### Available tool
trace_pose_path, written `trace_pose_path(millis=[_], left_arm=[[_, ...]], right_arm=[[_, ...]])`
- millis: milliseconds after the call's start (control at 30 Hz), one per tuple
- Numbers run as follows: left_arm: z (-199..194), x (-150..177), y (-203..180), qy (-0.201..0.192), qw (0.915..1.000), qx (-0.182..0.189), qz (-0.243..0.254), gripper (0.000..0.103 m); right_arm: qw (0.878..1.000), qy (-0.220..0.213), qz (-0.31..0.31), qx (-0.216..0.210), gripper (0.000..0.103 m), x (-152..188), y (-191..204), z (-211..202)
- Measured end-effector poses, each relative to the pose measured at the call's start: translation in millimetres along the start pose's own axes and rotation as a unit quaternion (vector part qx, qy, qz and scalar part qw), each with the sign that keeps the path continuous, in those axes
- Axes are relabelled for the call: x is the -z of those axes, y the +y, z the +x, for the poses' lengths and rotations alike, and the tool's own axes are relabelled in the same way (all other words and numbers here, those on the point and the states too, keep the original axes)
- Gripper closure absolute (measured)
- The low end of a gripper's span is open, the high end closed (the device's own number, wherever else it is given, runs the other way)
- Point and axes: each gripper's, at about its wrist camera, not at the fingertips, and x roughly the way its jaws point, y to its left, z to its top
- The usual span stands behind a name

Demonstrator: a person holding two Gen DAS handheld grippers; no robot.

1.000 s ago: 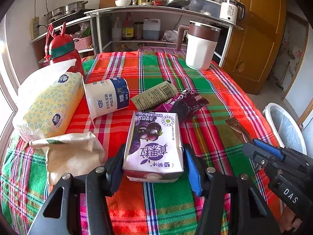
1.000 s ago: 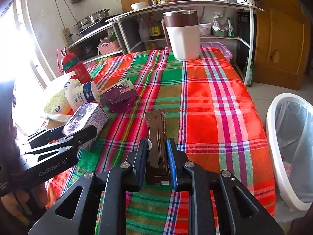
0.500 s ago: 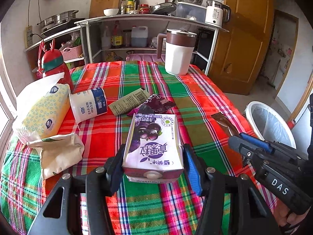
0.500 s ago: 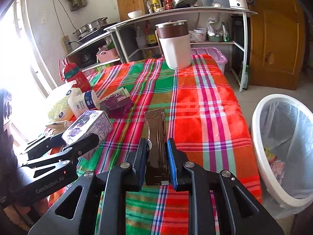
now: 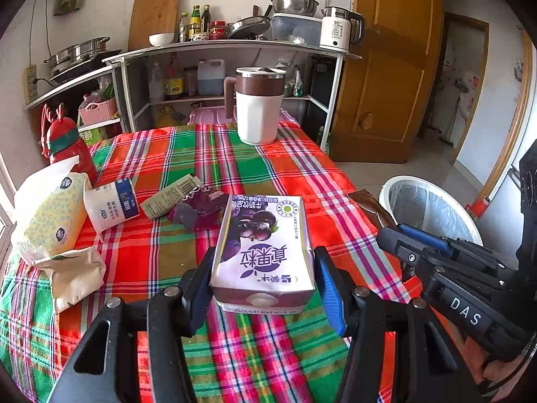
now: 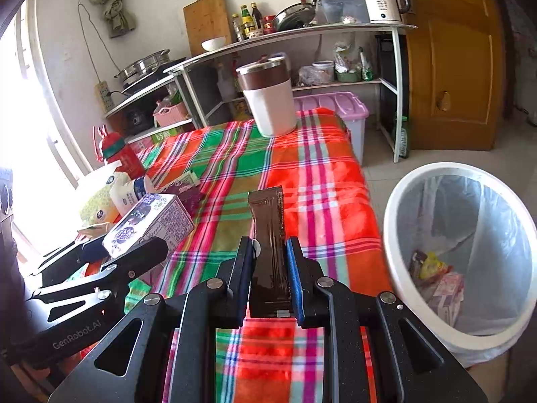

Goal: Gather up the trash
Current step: 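Carry the purple carton and chocolate bar over the bin and release both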

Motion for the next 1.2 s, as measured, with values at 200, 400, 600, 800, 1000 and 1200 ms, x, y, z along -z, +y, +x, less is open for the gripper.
trace_pose_path(millis=[200,400,600,800,1000,1200], left_arm=[[0.9,-7.4,-31.3,-0.005,0.9996,0.019,0.018,0.045],[5.7,-10.9,-66.0,-0.002,0.9985,0.04,0.037,0.045],[14.5,-13.7,-102.2,0.006,0.9965,0.06,0.058,0.045],[24.1,-14.8,-134.9,0.015,0.9937,0.081,0.075,0.045],[35.1,-15.2,-166.0,0.022,0.9904,0.102,0.09,0.045],[48.5,-13.3,-191.1,0.036,0.9874,0.116,0.102,0.045]], right_arm=[[1.0,-0.015,0.014,0.016,0.082,-2.6,-25.5,-17.2],[0.998,-0.024,0.036,0.036,0.082,-4.4,-56.5,-32.1],[0.996,-0.029,0.059,0.055,0.082,-0.9,-90.2,-44.3],[0.993,-0.027,0.079,0.083,0.082,4.3,-123.8,-53.9],[0.988,-0.019,0.096,0.117,0.082,14.3,-156.0,-60.8],[0.985,-0.009,0.106,0.136,0.082,17.4,-181.4,-63.0]])
